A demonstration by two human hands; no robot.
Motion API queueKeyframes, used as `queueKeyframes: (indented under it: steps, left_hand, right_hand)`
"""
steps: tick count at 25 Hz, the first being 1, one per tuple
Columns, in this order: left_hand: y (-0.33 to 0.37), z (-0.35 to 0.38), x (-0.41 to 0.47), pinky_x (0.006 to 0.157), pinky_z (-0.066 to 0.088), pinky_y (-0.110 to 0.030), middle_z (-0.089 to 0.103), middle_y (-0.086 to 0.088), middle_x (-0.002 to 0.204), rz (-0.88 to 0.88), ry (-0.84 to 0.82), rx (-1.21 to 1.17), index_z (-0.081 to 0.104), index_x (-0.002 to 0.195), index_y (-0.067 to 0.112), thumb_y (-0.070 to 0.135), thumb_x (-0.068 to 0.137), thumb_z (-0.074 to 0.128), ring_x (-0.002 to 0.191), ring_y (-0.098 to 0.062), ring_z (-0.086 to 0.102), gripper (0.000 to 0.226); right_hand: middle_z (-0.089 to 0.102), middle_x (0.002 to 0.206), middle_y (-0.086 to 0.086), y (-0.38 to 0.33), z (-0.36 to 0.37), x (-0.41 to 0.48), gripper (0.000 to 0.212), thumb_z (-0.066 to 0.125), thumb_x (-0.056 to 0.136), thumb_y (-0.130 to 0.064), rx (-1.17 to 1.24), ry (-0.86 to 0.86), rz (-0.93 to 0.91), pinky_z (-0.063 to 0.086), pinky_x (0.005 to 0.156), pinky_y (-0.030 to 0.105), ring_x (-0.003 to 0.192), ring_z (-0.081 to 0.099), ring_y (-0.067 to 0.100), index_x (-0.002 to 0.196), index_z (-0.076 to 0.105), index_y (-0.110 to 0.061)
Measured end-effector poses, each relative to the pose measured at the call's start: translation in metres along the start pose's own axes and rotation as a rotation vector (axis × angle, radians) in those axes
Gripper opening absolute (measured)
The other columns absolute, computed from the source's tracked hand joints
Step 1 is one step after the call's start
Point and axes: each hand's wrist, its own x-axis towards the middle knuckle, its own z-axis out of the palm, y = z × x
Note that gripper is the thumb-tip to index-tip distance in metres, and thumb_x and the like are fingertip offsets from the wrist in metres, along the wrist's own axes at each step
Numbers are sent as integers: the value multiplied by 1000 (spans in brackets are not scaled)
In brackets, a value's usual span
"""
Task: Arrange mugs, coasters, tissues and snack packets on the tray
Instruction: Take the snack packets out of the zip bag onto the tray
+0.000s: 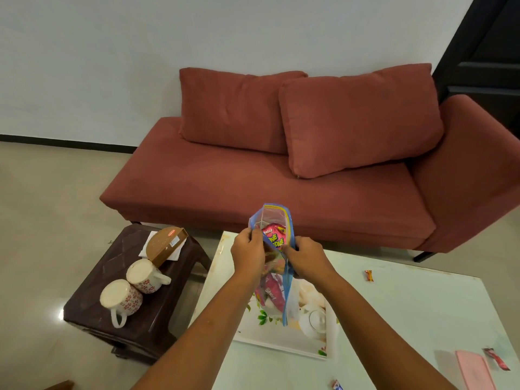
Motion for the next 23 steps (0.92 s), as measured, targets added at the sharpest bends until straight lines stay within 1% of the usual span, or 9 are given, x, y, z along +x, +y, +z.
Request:
queueKeyframes:
  steps: [3,5,7,10,12,15,18,20,23]
  left_hand:
    - [-5,7,-8,74,60,-41,69,-12,87,-55,-116,192,63,87,18,35,88,56,79,-26,69,19]
    - [-8,12,-13,81,58,-46,69,-16,92,-70,-179,313,63,96,11,33,92,50,86,-32,68,26]
    - [-6,9,-5,81,56,-53,67,-21,89,-70,-106,295,62,91,3,26,94,45,85,-39,66,29]
    - [0,-5,12,56,59,-38,56,-10,62,-138,-52,105,52,70,8,17,93,45,53,-26,60,26]
    - [2,1,14,55,59,-37,55,-4,54,-163,-121,65,51,67,11,18,93,46,50,-20,58,28]
    - [1,18,8,74,56,-49,61,-16,73,-99,-111,68,55,69,12,25,94,48,72,-31,62,29]
    - [0,17,11,62,51,-40,59,-16,66,3,105,29,50,62,16,27,92,50,62,-30,58,32]
    - [-3,18,11,66,49,-40,61,-12,71,43,117,231,50,64,18,34,89,52,70,-30,60,29]
    - [-16,33,-1,66,42,-33,65,-8,84,28,-57,663,59,79,16,37,85,52,82,-30,61,23]
  right_hand:
    - [59,73,11,-2,3,3,22,49,93,-21,-39,33,-98,56,68,45,66,60,30,79,56,-6]
    - [59,75,13,1,2,7,22,49,92,-20,-68,71,-116,56,71,48,75,63,36,77,56,-5]
    - [59,74,17,10,-11,17,25,49,91,-18,-80,169,-77,54,74,52,79,64,40,70,52,-6]
    - [61,72,20,20,-39,30,27,50,89,-18,55,273,43,58,69,50,63,64,34,64,50,-7]
    - [62,67,13,21,-41,30,28,57,83,-27,89,211,108,60,57,40,53,62,26,60,52,-12]
    - [63,59,8,26,-27,21,19,69,74,-29,108,-12,242,48,41,20,41,61,14,65,60,-14]
    - [62,60,9,33,-25,21,12,65,80,-12,249,-115,263,48,42,19,38,60,9,74,56,-10]
    - [61,65,8,31,-24,24,9,62,85,-9,315,-132,201,51,44,21,44,61,10,81,54,-10]
    - [59,70,6,28,-13,26,7,58,86,-8,293,-146,144,50,44,21,52,60,13,84,55,-13]
